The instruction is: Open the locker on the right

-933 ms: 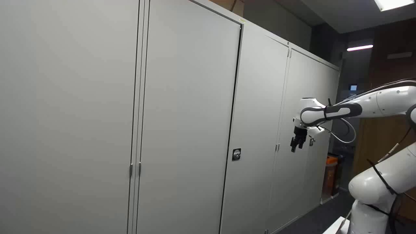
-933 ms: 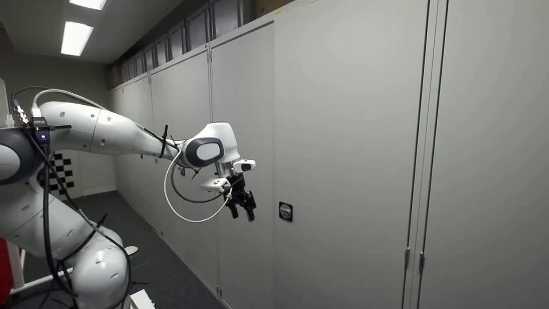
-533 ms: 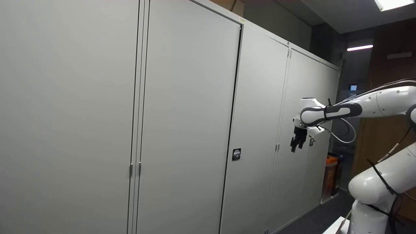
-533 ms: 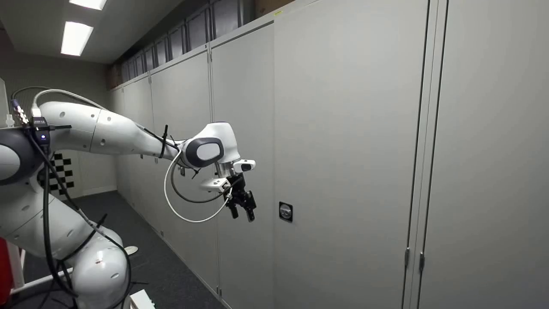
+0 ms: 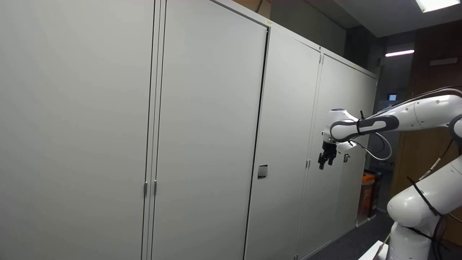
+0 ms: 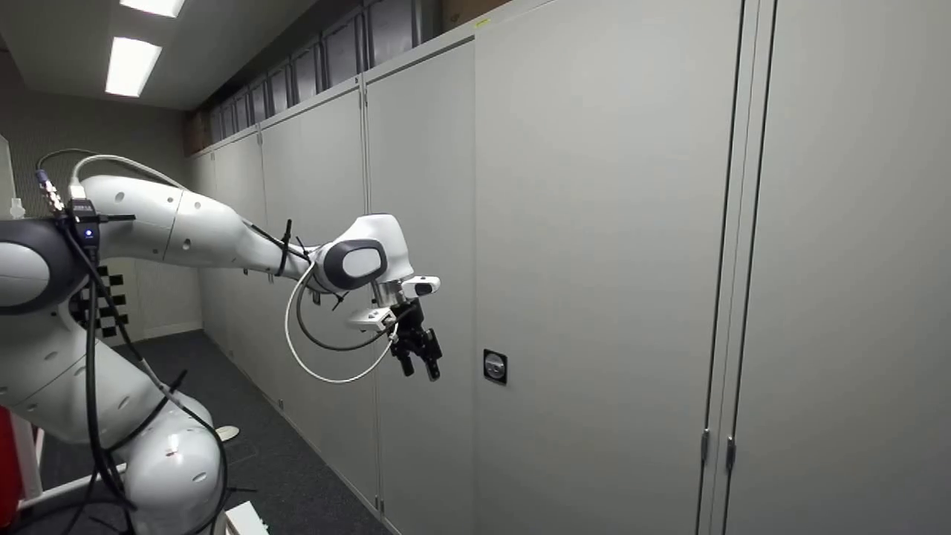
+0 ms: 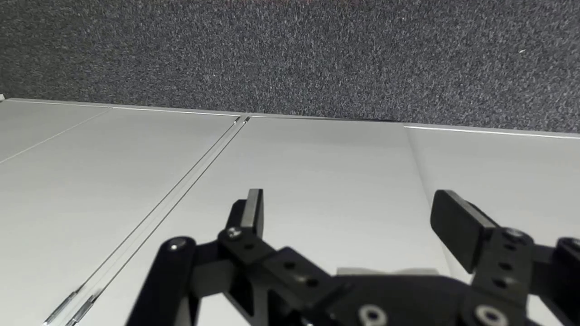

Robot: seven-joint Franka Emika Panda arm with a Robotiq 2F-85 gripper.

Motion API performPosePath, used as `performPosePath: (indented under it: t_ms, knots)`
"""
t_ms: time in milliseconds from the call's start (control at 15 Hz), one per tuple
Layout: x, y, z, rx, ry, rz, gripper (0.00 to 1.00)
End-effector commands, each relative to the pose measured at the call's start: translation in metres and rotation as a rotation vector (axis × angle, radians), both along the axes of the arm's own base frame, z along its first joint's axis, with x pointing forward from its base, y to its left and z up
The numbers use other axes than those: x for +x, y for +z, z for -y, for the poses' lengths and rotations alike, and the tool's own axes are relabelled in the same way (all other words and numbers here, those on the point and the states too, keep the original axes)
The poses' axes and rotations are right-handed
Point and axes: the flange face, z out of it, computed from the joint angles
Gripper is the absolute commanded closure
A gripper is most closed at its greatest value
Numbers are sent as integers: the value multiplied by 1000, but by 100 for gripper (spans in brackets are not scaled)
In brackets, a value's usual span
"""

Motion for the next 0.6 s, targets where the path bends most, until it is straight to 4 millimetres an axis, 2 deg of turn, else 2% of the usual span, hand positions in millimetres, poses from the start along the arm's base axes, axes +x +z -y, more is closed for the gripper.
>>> performPosePath:
  t_ms: [0,267,533]
  knots:
    - [22,5,-11,-68,-42,63,0]
    - [40,11,-24,-148,-76,128,0]
    - [58,29,-36,-199,-131,231,0]
